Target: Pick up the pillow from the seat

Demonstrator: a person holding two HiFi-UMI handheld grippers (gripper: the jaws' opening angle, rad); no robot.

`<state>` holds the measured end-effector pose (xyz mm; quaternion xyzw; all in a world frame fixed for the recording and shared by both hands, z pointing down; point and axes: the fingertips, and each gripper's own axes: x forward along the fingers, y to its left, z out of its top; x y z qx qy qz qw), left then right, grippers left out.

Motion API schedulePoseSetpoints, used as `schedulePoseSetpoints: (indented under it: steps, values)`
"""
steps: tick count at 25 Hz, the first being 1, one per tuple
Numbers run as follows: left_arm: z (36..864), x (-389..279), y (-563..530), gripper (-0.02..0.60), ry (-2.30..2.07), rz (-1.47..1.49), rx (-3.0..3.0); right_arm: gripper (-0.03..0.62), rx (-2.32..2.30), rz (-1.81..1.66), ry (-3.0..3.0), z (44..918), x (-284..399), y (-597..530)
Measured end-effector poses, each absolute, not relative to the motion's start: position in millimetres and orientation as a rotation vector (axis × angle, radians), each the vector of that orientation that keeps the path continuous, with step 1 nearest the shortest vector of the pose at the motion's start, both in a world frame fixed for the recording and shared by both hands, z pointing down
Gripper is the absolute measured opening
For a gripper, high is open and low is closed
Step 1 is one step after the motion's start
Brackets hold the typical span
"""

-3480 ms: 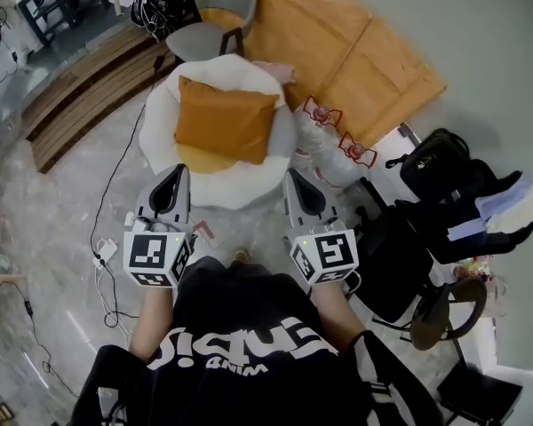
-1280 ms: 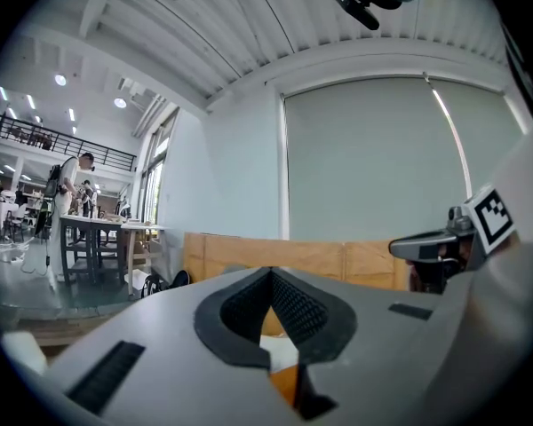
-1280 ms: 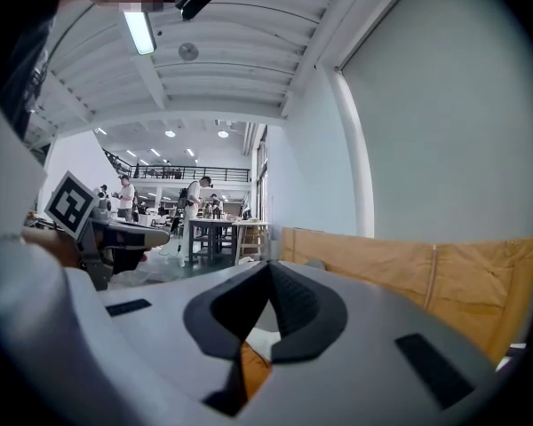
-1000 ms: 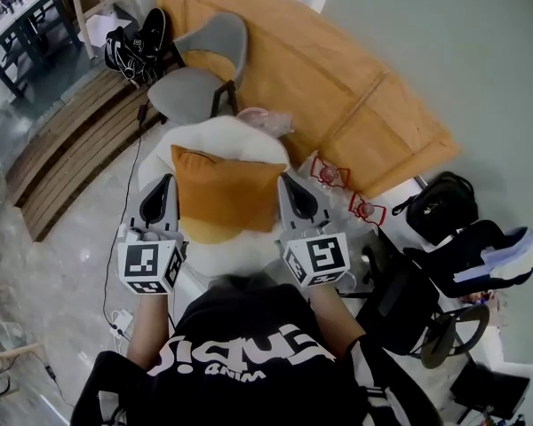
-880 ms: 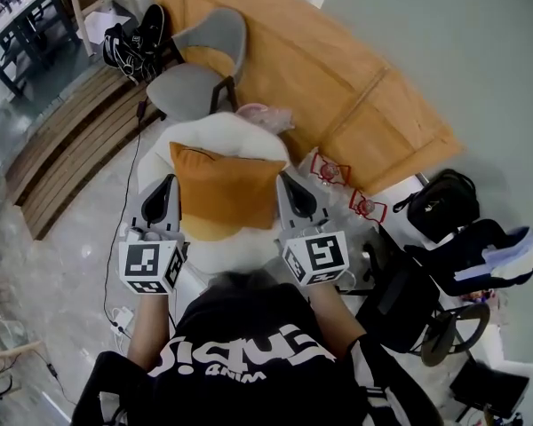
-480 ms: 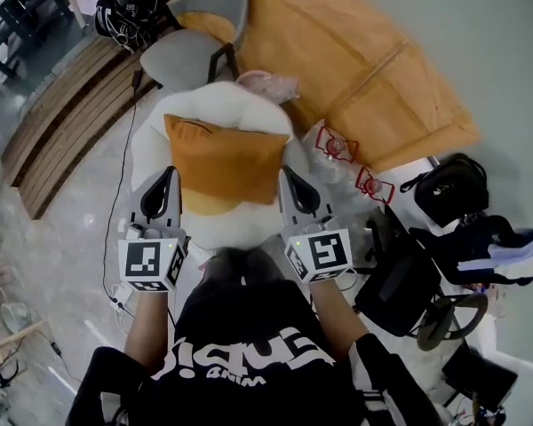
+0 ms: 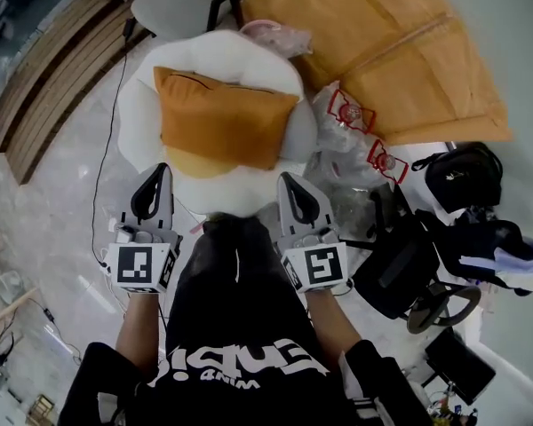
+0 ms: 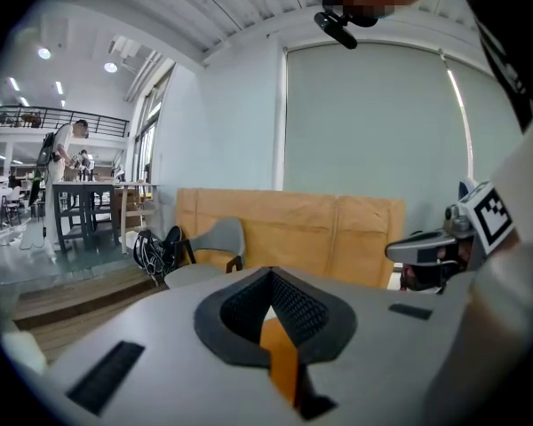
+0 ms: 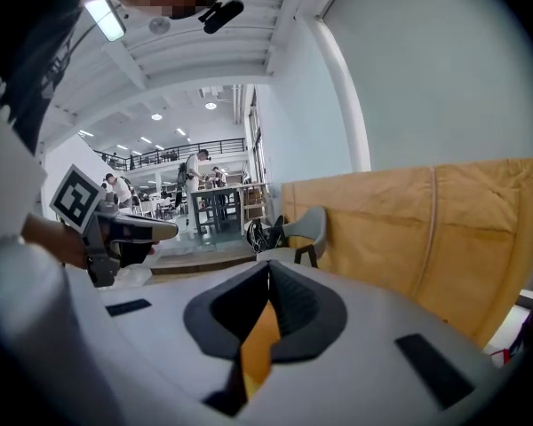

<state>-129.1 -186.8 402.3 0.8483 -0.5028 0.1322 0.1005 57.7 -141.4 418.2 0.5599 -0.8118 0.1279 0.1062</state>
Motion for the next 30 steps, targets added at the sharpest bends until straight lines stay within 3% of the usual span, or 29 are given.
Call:
schedulePoseSetpoints:
  steps: [16, 30]
  values:
    - [479, -124, -245, 0.009, -1.469, 0.408, 2.48, 0.021, 1.61, 0.414, -2.361, 492, 61, -196]
    - [656, -125, -338, 0.009, -1.416, 0.555, 2.3, 0.021, 1.529, 0.556, -2.201, 664, 59, -290]
